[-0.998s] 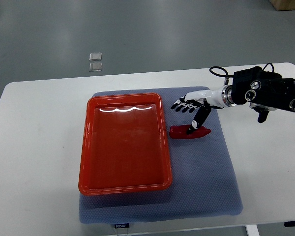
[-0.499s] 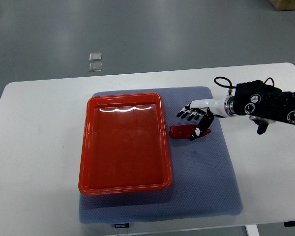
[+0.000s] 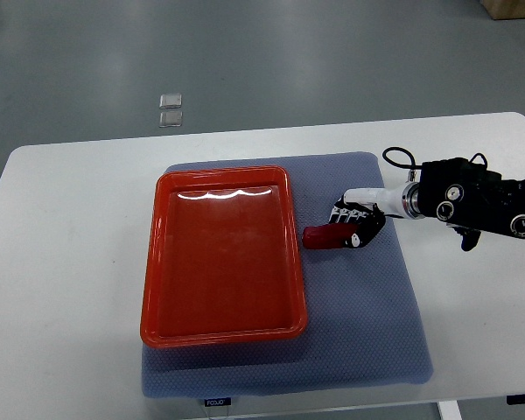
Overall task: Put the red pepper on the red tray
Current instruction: 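Lower the right hand onto the red pepper and close fingers around it, then lift the red pepper with the right hand off the mat, then carry the pepper over the red tray and open the right hand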
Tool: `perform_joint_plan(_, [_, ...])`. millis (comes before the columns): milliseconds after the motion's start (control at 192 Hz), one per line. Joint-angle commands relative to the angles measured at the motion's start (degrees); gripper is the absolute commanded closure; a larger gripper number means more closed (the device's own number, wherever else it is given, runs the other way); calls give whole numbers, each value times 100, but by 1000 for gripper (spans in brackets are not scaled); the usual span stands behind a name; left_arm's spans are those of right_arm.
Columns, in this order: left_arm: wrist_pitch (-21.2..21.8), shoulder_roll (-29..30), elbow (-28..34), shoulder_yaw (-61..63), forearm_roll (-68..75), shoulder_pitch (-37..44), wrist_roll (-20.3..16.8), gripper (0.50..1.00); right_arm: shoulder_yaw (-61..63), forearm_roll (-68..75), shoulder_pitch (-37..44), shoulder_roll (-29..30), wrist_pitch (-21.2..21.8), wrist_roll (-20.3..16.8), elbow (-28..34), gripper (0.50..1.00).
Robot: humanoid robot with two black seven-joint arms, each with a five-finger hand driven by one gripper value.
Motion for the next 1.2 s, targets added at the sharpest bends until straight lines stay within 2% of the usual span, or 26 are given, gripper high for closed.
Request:
perform_joint_plan(0, [0,0,0,7,0,1,0,500,-2,-7,-26,0,-14,-1,1,885])
perform_joint_plan(57, [0,0,0,7,0,1,0,500,-2,-24,-26,-9,-22,8,1,936])
perform_joint_plan(166, [0,0,0,7,0,1,0,500,-2,-86,-8,-53,-22,8,27,993])
perform_joint_plan(510, [0,0,0,-2,0,1,0,500,68,-42,299,-545,-5,17,291,1000])
perform_joint_plan(775, [0,0,-9,7,0,1,0,500,68,72,1117,-870,92,25,405,1000])
perform_joint_plan(951, [0,0,-9,7,0,-8,0,500,16,380,1688,-597,136,17,388,1000])
perform_joint_plan(1196, [0,0,-9,16,0,1,9,500,-310,441,1829,598,39,52,106,1000])
